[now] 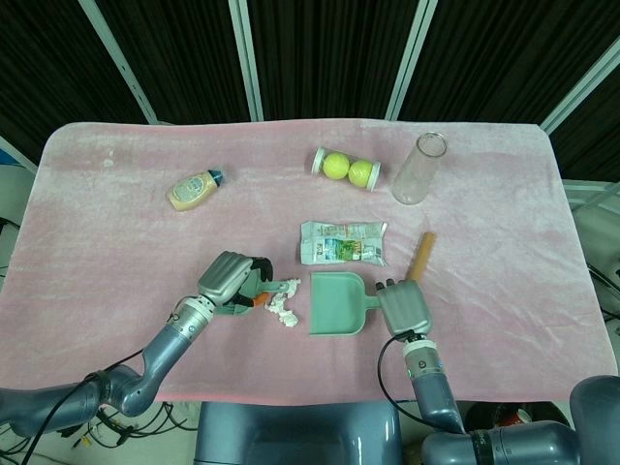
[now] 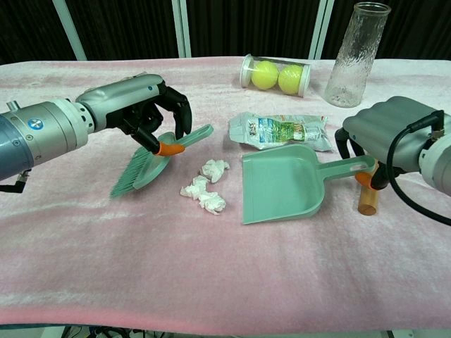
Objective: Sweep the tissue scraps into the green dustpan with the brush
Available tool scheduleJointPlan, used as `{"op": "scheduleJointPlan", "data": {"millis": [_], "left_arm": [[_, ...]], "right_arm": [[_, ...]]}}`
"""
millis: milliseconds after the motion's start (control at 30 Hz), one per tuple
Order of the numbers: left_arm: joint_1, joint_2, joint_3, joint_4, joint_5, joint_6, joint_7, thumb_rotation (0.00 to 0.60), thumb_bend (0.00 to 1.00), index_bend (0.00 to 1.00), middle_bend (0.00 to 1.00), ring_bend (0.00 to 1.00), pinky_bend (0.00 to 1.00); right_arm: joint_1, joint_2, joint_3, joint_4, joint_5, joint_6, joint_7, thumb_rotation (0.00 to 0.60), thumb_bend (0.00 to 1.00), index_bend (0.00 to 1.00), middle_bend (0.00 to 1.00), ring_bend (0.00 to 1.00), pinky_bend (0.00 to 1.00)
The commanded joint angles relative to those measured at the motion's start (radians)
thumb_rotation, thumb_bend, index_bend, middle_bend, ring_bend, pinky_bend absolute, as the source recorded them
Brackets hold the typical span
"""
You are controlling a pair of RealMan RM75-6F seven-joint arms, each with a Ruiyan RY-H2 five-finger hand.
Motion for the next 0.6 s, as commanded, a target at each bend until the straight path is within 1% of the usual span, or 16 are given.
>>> {"op": "scheduleJointPlan", "data": {"millis": [33, 333, 600], "left_arm": [[0.004, 0.004, 0.003, -0.001, 0.006, 0.007, -0.006, 0.600, 0.37, 0.54, 0.64, 0.83, 0.97], [0.005, 0.018, 0.002, -0.017, 0.010, 0.013, -0.016, 0.600, 0.37, 0.54, 0.64, 0.83, 0.97], [0.005, 0.021, 0.003, -0.020, 0.007, 0.015, -0.013, 0.600, 0.37, 0.54, 0.64, 0.83, 0.97]], "right_arm": [[0.000, 0.002, -0.002, -0.001, -0.003, 0.001, -0.002, 0.600, 0.39, 0.50, 0.50, 0.60, 0.73], [0.007, 0.013, -0.013, 0.004, -0.019, 0.012, -0.034, 0.600, 0.39, 0.50, 0.50, 0.60, 0.73], [0.003, 0.038, -0.016, 0.000, -0.004, 0.015, -0.048, 0.600, 0.39, 0.50, 0.50, 0.60, 0.73]]}}
